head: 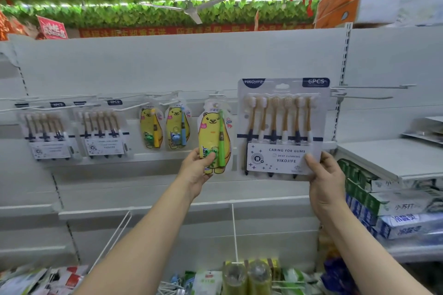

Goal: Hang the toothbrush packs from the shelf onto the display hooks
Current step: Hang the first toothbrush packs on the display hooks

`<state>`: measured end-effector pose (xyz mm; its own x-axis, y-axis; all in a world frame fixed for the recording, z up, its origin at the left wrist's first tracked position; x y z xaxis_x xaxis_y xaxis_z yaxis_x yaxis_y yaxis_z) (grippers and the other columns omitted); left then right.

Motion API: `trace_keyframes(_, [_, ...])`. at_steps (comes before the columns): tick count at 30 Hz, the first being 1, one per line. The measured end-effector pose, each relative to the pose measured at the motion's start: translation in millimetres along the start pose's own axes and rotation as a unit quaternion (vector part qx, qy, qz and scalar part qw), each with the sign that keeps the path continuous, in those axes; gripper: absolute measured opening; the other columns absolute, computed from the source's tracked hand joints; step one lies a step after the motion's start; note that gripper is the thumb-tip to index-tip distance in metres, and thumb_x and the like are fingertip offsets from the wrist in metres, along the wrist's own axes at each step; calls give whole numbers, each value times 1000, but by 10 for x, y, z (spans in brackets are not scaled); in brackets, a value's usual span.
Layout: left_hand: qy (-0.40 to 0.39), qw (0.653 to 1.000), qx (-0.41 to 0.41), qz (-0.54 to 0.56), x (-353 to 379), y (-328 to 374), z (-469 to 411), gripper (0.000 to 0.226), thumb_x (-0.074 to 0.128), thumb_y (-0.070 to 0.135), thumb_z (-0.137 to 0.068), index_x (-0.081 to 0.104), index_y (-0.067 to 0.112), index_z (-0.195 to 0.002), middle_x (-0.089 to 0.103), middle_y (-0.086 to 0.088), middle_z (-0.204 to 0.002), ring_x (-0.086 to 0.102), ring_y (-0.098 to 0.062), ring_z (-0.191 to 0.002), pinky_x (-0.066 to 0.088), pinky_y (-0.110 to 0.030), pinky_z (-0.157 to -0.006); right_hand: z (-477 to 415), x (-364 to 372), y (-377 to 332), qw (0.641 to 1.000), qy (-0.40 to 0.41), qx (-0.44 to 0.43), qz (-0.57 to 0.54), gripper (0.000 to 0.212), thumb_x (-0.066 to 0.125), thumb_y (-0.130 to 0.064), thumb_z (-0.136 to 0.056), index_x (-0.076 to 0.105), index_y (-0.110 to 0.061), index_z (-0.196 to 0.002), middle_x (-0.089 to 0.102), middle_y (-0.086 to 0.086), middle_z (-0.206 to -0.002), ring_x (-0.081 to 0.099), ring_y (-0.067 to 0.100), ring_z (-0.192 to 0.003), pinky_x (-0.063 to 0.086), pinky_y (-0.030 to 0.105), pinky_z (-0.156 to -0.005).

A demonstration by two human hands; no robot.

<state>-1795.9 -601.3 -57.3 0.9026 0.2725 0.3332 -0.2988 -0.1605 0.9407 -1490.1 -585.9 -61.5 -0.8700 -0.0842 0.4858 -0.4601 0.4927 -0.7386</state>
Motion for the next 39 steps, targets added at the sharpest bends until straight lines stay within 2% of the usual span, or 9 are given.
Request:
trace_keyframes(3, [5, 1000, -9, 0, -12, -47, -170, 40, 66, 3, -91, 56, 14, -128, 70, -9, -115, 66, -26, -101, 49, -43, -95, -47, 3, 57, 1000, -2, -1, 12, 86, 93, -63, -39, 67, -17, -107, 76, 5, -107, 70, 25, -106, 57, 38, -95])
trace_keyframes(6, [4, 1000, -12, 17, -5, -94, -347, 41, 62, -2, -92, 53, 9, -130, 68, -13, -116, 65, -29, -107, 47, -49, -104, -95, -6, 100, 1000, -7, -1, 11, 86, 93, -63, -39, 67, -17, -106, 76, 6, -105, 70, 25, -103, 58, 36, -93])
trace_keyframes(12, [-5, 999, -18, 41, 98, -165, -744, 37, 60, -2, -94, 51, 10, -127, 68, -12, -106, 67, -25, -95, 51, -45, -96, -211, -38, 123, 1000, -21, -6, -3, 87, 95, -61, -36, 67, -15, -106, 77, 2, -99, 72, 16, -93, 59, 24, -79])
trace_keyframes(20, [4, 1000, -5, 27, 139, -236, -1153, 36, 58, -1, -95, 51, 9, -128, 68, -10, -103, 67, -22, -92, 50, -43, -97, -375, -77, 140, 999, -44, -3, 10, 92, 95, -59, -40, 65, -10, -112, 76, 8, -105, 72, 21, -98, 59, 26, -80])
trace_keyframes(29, [8, 1000, 14, 4, 126, -262, -1182, 38, 60, 4, -96, 50, 11, -132, 68, -6, -108, 65, -20, -96, 47, -40, -103, -352, -127, 84, 998, -50, 0, 23, 92, 94, -60, -40, 66, -12, -113, 75, 9, -108, 72, 22, -99, 60, 30, -84])
trace_keyframes(32, [15, 1000, 0, -26, 88, -249, -1078, 47, 68, 20, -91, 50, 13, -134, 66, -7, -125, 62, -21, -108, 36, -44, -114, -289, -123, 29, 999, -44, -4, 26, 90, 94, -60, -40, 66, -13, -111, 76, 9, -107, 72, 22, -99, 60, 29, -84])
trace_keyframes(35, [80, 995, -22, -52, -36, -192, -968, 73, 75, 42, -84, 45, 12, -143, 57, -5, -138, 52, -25, -128, 31, -45, -116, -190, -89, -42, 999, -40, -11, 29, 89, 94, -61, -39, 67, -14, -110, 76, 7, -106, 72, 21, -98, 59, 29, -85])
trace_keyframes(37, [162, 986, 7, -44, -135, -87, -821, 60, 73, 48, -84, 54, 11, -128, 59, -6, -128, 53, -26, -122, 38, -44, -111, -92, -66, -81, 999, -39, -14, 29, 89, 94, -61, -40, 67, -14, -110, 76, 7, -106, 71, 20, -98, 59, 29, -86])
trace_keyframes(39, [257, 964, 70, 3, -229, 60, -558, 46, 70, 49, -86, 56, 12, -111, 62, -4, -113, 57, -23, -108, 44, -37, -95, 41, -27, -106, 999, -37, -13, 24, 89, 94, -61, -40, 67, -14, -111, 76, 7, -106, 71, 20, -98, 59, 28, -84])
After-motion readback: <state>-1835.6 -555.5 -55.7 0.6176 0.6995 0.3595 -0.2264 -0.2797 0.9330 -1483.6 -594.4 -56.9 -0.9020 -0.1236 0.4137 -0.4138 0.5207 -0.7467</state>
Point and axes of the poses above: each hand's wrist, its own z-axis away from the middle knuckle, its own x-axis out of the palm, y = z × x, the point moved 5 cm from there along -z, towards the middle knuckle
